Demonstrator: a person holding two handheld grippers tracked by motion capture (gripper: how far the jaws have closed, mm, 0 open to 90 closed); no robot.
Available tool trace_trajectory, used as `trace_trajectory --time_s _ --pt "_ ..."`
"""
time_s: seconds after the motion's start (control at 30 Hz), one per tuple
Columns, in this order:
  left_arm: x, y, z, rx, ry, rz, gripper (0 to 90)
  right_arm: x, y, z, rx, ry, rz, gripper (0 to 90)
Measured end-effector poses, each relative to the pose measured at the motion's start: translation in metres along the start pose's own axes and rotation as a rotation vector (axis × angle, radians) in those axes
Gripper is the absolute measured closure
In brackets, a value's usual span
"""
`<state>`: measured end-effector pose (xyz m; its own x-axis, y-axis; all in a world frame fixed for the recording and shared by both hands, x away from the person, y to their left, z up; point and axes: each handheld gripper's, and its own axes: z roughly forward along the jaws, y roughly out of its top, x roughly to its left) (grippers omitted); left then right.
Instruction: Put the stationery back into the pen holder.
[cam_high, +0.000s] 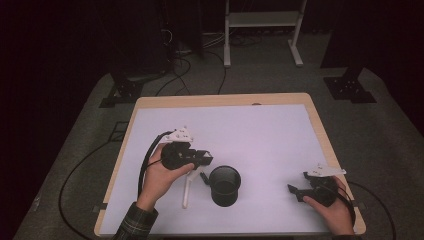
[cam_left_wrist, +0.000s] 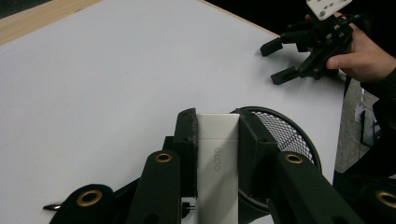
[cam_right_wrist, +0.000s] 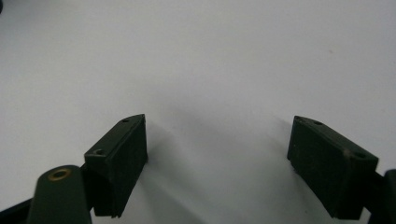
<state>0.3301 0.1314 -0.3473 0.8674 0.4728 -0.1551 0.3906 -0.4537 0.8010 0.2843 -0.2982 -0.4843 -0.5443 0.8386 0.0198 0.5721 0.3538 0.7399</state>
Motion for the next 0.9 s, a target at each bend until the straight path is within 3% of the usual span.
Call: trace_trajectory --time_s 0.43,0.9 --pt "-0.014 0.012 0.006 -0.013 -0.027 0.047 71.0 0.0 0.0 0.0 0.001 0.0 0.001 18.9" --pt "-0.025 0.021 0.014 -0.048 -0.065 0.06 70.9 0.0 0.0 0.0 0.0 0.001 0.002 18.9"
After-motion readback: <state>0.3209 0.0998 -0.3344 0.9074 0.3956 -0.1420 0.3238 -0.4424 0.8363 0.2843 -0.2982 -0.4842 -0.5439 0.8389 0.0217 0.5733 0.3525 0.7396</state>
